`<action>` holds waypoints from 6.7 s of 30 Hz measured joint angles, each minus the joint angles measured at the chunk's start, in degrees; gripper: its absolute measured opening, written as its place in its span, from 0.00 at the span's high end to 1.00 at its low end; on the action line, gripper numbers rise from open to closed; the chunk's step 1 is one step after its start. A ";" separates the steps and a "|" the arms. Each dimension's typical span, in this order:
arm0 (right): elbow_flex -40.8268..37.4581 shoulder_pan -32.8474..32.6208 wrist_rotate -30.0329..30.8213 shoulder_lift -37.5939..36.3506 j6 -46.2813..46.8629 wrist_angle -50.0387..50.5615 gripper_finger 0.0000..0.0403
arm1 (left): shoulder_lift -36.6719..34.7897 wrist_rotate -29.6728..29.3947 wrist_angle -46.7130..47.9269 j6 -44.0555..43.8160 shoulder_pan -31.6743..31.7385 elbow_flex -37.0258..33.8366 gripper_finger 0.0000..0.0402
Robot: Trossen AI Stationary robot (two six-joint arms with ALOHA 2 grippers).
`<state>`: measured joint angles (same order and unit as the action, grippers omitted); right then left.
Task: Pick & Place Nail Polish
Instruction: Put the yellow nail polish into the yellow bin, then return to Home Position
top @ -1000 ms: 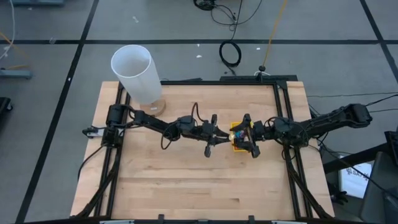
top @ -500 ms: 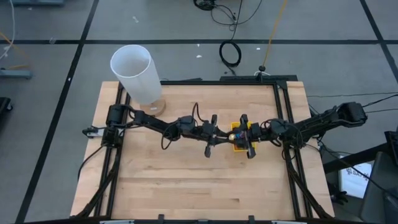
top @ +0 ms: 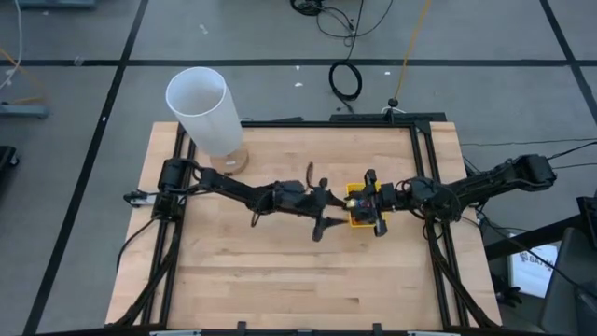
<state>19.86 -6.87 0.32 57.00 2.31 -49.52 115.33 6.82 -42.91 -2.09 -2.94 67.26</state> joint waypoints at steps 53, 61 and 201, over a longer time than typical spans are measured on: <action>0.02 0.02 -7.73 -39.88 14.24 52.39 0.23 | -51.08 -5.25 24.35 1.34 -1.60 -33.32 0.11; 0.00 0.04 1.38 -48.92 7.25 56.45 0.23 | -73.52 -10.42 18.79 -2.68 -3.68 -51.94 0.09; -18.99 0.04 5.62 -56.58 4.07 44.15 0.23 | -99.23 -17.89 25.11 6.14 -10.01 -66.36 0.11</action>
<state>0.86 -6.84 5.93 0.43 6.37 -5.37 16.10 -11.07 -17.80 4.05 -12.95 0.91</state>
